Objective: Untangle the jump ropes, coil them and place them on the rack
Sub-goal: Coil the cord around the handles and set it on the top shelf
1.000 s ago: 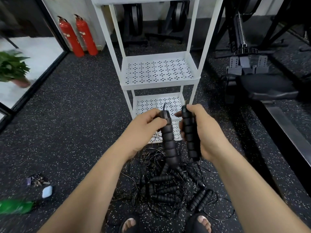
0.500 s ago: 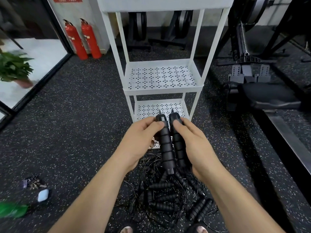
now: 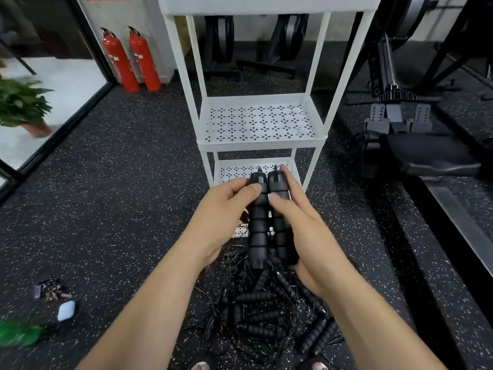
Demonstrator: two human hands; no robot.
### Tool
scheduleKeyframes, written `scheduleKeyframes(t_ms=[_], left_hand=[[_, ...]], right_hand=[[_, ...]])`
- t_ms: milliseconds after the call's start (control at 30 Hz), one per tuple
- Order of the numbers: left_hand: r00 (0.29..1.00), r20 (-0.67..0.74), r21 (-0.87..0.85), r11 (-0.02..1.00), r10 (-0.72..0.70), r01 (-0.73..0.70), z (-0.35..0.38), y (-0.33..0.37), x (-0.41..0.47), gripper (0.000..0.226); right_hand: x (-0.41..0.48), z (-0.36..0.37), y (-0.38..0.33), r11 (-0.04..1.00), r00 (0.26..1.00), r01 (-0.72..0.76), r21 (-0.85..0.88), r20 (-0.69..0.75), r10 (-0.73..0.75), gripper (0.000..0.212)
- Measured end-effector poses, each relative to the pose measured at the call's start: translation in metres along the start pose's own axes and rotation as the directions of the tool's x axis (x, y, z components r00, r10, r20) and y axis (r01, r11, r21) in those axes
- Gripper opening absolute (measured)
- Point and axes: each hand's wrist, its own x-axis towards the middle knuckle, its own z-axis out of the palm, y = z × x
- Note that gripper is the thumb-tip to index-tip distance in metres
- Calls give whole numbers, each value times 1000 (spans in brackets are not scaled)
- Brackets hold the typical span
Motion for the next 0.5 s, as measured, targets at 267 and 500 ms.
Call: scheduleKeyframes(t_ms=[267, 500], left_hand=[[995, -101, 9, 1000, 26, -25, 0, -16, 6, 19], [992, -126, -30, 999, -15, 11, -5, -11, 10, 23]], right_hand=[[11, -8, 18, 961, 986, 20, -277, 163, 26, 118], [31, -10, 15, 971, 991, -27, -240, 118, 57, 56]])
